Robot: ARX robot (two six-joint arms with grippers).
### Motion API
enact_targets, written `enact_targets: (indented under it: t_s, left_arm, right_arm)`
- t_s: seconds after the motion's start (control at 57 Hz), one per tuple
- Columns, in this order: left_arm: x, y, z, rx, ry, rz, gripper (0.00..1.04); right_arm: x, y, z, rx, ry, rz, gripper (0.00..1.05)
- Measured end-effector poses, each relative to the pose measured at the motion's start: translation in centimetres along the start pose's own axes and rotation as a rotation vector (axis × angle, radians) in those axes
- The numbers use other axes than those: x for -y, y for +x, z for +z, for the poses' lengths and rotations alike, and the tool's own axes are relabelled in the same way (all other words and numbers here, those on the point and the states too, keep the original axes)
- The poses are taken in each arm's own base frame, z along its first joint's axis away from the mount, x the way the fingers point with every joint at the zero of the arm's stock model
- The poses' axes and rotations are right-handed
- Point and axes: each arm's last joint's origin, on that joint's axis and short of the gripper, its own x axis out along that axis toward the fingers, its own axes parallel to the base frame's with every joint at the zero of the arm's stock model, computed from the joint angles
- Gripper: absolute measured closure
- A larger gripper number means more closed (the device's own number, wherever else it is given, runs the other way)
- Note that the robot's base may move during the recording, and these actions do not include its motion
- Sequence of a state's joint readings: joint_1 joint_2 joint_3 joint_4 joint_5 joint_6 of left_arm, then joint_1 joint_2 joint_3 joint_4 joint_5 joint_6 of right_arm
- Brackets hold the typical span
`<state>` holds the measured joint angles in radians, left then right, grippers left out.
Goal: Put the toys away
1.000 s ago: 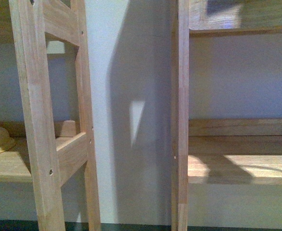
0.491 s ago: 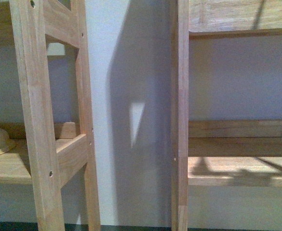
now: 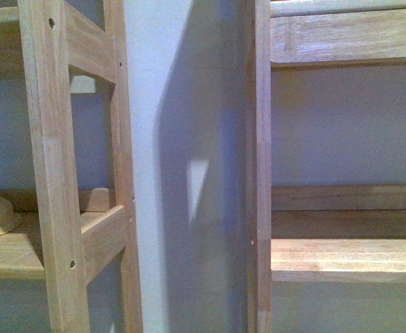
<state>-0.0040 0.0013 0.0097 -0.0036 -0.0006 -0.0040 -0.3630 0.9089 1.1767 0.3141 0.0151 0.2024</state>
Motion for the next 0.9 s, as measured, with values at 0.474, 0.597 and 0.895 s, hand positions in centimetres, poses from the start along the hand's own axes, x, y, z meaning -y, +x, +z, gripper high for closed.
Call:
enact_targets:
  t_s: [0.474, 0.597, 0.895]
  left_arm:
    - [0.0, 0.0, 0.0, 0.000, 0.000, 0.000, 0.06]
    - [0.0, 0.0, 0.0, 0.000, 0.000, 0.000, 0.06]
    - [0.0, 0.0, 0.0, 0.000, 0.000, 0.000, 0.06]
  right_arm:
    - [-0.8, -12.4, -10.4, -0.347, 0.173, 0.222, 0.06]
    - [-2.0, -16.0, -14.2, -0.445, 0.229, 0.290, 0.06]
    - [-1.6, -18.9, -18.0, -0.537, 0.160, 0.217, 0.06]
